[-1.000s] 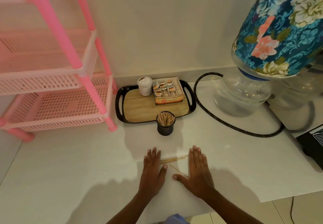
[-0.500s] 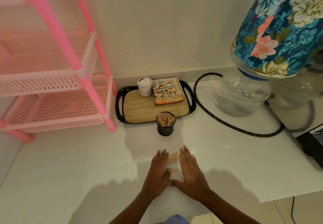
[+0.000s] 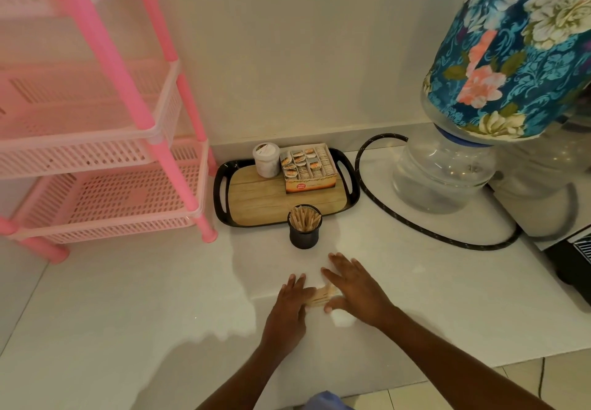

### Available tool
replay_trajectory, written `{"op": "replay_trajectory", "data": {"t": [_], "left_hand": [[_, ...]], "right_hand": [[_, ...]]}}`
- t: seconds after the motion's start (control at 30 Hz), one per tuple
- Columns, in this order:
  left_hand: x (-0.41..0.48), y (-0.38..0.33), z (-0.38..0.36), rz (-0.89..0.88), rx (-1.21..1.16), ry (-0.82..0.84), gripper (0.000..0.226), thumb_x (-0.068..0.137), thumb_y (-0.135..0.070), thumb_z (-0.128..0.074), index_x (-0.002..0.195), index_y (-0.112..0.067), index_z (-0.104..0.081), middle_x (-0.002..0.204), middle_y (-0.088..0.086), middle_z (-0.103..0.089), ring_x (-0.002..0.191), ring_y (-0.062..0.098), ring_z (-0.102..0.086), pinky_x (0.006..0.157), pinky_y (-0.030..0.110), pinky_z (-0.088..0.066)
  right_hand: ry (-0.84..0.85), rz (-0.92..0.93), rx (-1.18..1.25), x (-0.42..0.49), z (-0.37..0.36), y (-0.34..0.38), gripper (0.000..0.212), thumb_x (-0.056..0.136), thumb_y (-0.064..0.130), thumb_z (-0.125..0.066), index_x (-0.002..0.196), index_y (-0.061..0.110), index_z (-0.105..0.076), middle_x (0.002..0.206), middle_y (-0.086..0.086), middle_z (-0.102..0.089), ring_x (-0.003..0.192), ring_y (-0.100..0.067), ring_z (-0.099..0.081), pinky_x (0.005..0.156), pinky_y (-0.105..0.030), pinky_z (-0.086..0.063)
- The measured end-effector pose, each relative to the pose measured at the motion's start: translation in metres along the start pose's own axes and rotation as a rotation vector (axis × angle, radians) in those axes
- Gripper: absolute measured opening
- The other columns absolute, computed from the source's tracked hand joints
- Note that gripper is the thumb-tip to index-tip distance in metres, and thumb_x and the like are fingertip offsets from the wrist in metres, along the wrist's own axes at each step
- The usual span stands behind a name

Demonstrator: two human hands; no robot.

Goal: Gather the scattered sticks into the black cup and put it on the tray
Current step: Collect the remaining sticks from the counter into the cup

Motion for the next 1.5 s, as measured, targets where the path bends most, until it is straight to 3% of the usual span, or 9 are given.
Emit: {"op": "replay_trajectory", "data": {"t": [0.2, 0.33, 0.6, 0.67, 0.87, 1.07, 1.2, 1.33, 1.5], "left_hand": [[-0.014, 0.0, 0.001, 0.102, -0.058, -0.089, 0.067, 0.105, 0.002, -0.044, 0.164, -0.022, -0.025, 0.175, -0.007, -0.011, 0.164, 0.015, -0.001, 0.126, 0.013, 0.006], [-0.024, -0.012, -0.011, 0.135, -0.148, -0.04, 0.089, 0.089, 0.013, -0.041, 0.167, -0.018, -0.011, 0.175, -0.006, 0.002, 0.162, 0.013, 0.015, 0.132, 0.029, 0.012], [-0.021, -0.021, -0.013, 0.107, -0.267, 0.008, 0.089, 0.087, 0.02, -0.039, 0.164, -0.018, -0.014, 0.174, -0.005, -0.008, 0.164, 0.016, 0.002, 0.134, 0.031, 0.002], [-0.022, -0.017, -0.01, 0.129, -0.259, -0.024, 0.085, 0.089, 0.021, -0.04, 0.163, -0.017, -0.021, 0.173, -0.004, -0.016, 0.164, 0.015, -0.007, 0.132, 0.024, -0.005], [-0.022, -0.016, 0.003, 0.126, -0.174, -0.112, 0.064, 0.1, 0.012, -0.043, 0.159, -0.013, -0.038, 0.168, 0.0, -0.033, 0.16, 0.015, -0.026, 0.132, 0.03, -0.021], [-0.019, -0.016, 0.008, 0.023, 0.038, -0.137, 0.044, 0.1, -0.008, -0.068, 0.143, -0.011, -0.062, 0.15, 0.005, -0.061, 0.143, 0.02, -0.056, 0.12, 0.024, -0.036], [-0.007, -0.021, 0.013, -0.062, 0.201, -0.128, 0.02, 0.076, -0.011, -0.091, 0.093, -0.015, -0.083, 0.095, 0.002, -0.079, 0.09, 0.021, -0.077, 0.076, 0.029, -0.065], [0.003, -0.016, 0.019, 0.021, 0.346, -0.023, 0.025, 0.103, -0.021, -0.056, 0.114, -0.022, -0.078, 0.113, -0.003, -0.07, 0.112, 0.015, -0.061, 0.083, 0.026, -0.055], [0.016, -0.017, 0.02, -0.011, 0.439, 0.082, 0.028, 0.102, -0.018, -0.051, 0.116, -0.02, -0.075, 0.113, 0.0, -0.066, 0.112, 0.018, -0.058, 0.083, 0.029, -0.051]], "right_hand": [[-0.108, 0.082, -0.001, -0.007, 0.007, 0.027, 0.064, 0.099, 0.044, -0.067, 0.156, 0.021, -0.047, 0.169, -0.01, -0.029, 0.157, -0.029, -0.026, 0.125, -0.043, -0.026], [-0.22, 0.115, -0.021, -0.018, 0.006, 0.048, 0.043, 0.083, 0.016, -0.085, 0.124, 0.017, -0.076, 0.13, -0.011, -0.072, 0.116, -0.03, -0.07, 0.092, -0.037, -0.061], [-0.245, 0.191, -0.139, -0.015, 0.019, 0.073, 0.035, 0.051, 0.011, -0.098, 0.076, 0.024, -0.077, 0.075, 0.006, -0.07, 0.067, -0.012, -0.067, 0.057, -0.024, -0.054], [-0.172, 0.146, -0.161, -0.011, 0.016, 0.073, 0.041, 0.045, 0.012, -0.1, 0.077, 0.024, -0.078, 0.075, 0.005, -0.071, 0.067, -0.012, -0.068, 0.058, -0.024, -0.056], [0.018, 0.07, -0.243, -0.001, -0.006, 0.068, 0.042, 0.096, 0.002, -0.065, 0.137, 0.007, -0.057, 0.133, -0.013, -0.061, 0.12, -0.028, -0.057, 0.102, -0.04, -0.047], [0.048, 0.039, -0.235, -0.002, -0.011, 0.067, 0.047, 0.092, 0.003, -0.066, 0.137, 0.007, -0.053, 0.13, -0.014, -0.059, 0.117, -0.029, -0.056, 0.1, -0.041, -0.048], [0.046, 0.036, -0.197, -0.003, -0.009, 0.065, 0.04, 0.092, 0.004, -0.063, 0.132, 0.009, -0.055, 0.129, -0.012, -0.059, 0.116, -0.028, -0.055, 0.097, -0.039, -0.049], [0.015, 0.036, -0.173, -0.008, -0.005, 0.06, 0.035, 0.093, 0.004, -0.059, 0.128, 0.011, -0.06, 0.126, -0.01, -0.059, 0.115, -0.027, -0.055, 0.091, -0.038, -0.051], [0.009, 0.047, -0.166, -0.014, -0.006, 0.054, 0.034, 0.09, 0.005, -0.059, 0.123, 0.012, -0.063, 0.121, -0.007, -0.058, 0.111, -0.026, -0.056, 0.082, -0.04, -0.056]]}}
Point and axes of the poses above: each hand's wrist, its own x-axis towards the middle knuckle, its own z-axis out of the back of the hand, y = z × x, the point moved 8 cm from there along x, towards the middle knuckle
